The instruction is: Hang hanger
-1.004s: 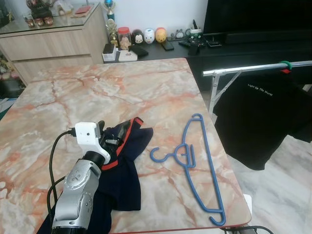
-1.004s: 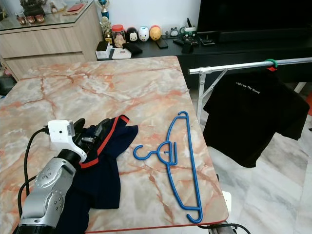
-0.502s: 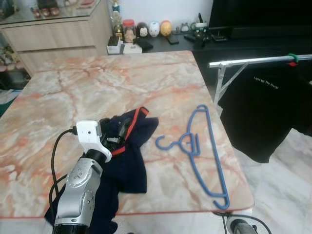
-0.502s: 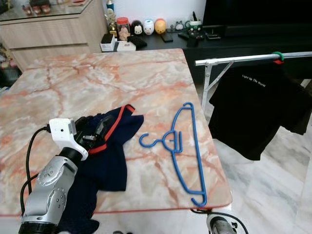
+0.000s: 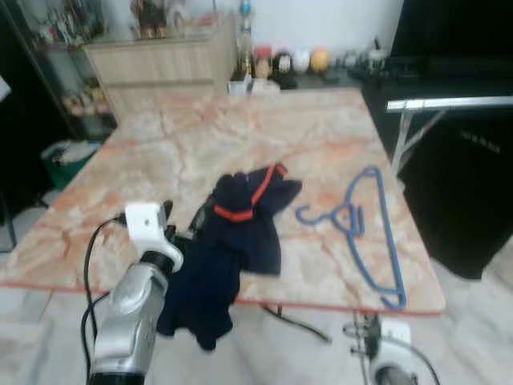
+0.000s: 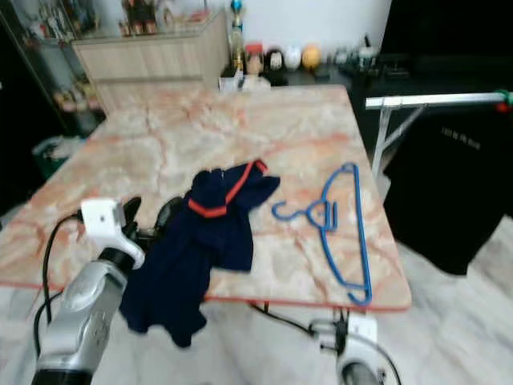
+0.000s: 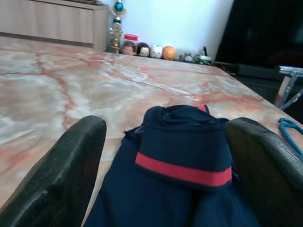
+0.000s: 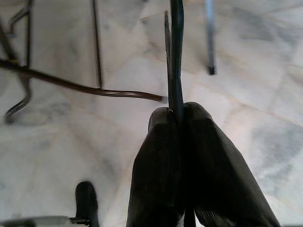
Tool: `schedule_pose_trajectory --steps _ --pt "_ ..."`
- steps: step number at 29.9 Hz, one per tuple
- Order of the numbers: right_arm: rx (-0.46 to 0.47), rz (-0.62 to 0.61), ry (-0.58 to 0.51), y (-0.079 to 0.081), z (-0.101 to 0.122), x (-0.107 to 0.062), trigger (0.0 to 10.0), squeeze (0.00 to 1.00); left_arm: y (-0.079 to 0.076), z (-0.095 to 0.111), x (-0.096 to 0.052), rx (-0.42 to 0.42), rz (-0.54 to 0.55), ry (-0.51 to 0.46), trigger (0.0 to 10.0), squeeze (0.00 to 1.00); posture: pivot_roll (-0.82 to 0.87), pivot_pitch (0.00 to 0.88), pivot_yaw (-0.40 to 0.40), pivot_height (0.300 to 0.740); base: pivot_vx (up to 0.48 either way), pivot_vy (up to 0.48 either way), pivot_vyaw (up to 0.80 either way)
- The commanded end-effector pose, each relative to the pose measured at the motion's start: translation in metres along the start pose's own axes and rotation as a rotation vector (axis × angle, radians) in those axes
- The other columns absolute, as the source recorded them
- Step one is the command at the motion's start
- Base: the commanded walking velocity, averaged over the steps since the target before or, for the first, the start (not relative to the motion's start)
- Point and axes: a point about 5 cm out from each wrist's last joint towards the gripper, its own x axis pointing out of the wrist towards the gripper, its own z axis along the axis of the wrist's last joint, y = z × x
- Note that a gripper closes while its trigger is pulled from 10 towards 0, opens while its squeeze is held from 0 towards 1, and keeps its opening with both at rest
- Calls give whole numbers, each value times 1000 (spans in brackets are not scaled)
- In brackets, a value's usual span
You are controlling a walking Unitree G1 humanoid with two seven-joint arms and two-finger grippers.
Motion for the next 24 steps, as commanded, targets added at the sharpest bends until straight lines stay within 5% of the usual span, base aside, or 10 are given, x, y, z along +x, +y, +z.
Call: schedule_pose_trajectory --steps 1,24 --pt "2 -11 -10 -3 3 1 10000 0 -5 5 4 20 -19 -20 10000 0 70 0 53 740 0 0 0" --pt "2 -11 -12 -4 5 1 10000 0 -6 5 4 9 -14 -24 10000 0 70 0 50 740 0 0 0"
